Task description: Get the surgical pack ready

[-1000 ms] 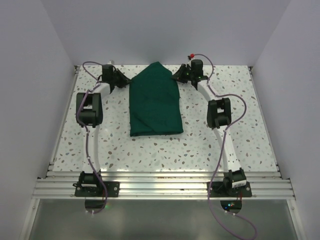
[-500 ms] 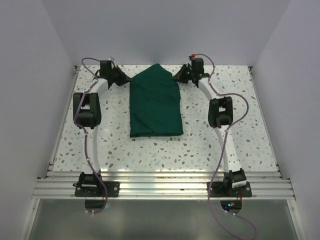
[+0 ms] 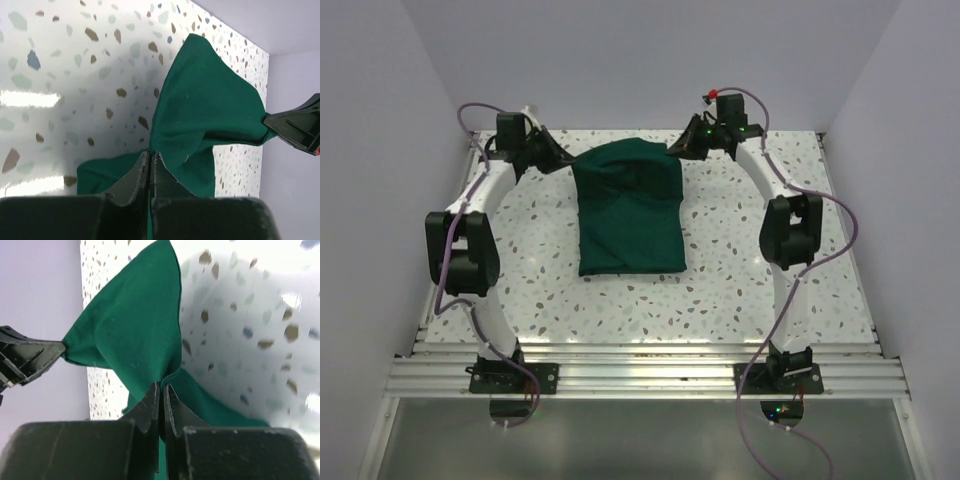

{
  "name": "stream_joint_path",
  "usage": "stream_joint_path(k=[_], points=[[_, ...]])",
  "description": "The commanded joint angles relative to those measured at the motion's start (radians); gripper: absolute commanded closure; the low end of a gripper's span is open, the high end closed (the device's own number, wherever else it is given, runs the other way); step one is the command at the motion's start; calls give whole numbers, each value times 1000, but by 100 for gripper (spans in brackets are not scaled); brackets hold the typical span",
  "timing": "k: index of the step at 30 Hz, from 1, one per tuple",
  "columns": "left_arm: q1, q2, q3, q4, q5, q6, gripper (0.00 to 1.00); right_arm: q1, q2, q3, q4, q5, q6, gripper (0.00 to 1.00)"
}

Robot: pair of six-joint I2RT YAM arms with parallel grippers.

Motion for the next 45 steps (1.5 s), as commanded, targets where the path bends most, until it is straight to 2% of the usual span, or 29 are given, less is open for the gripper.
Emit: stream_joint_path(k=[1,6,13,23,30,33,37,38,41,45], points=[[0,-149,-91,-47,14,73,100,4,-185,-135,-74,-40,-46,100],[0,-285,-218,-101,-1,124,100,18,-300,-270,-146,-43,-122,100],[-29,-426,-428,-95,-7,128,100,32,-459,-540,-136,-48,-140,100],[-87,-525,-668,-72,-59,122,100,76,-535,-747,-134,-31,-169,100],[-90,-485,-769,-76,-95,135,100,113,-532,-880,-140,7,-218,99],[-92,-465,-780,-66,-86,136,100,121,-509,-879,-188,23,-282,90],[-92,-450,-780,-67,-87,142,100,121,-536,-826,-193,70,-332,67],[-92,-448,-780,-67,-83,147,100,121,-556,-812,-179,90,-336,54],[-92,-434,-777,-69,-75,154,100,121,-543,-735,-128,105,-350,36],[-92,-422,-774,-72,-61,167,100,122,-463,-625,-9,58,-355,23]])
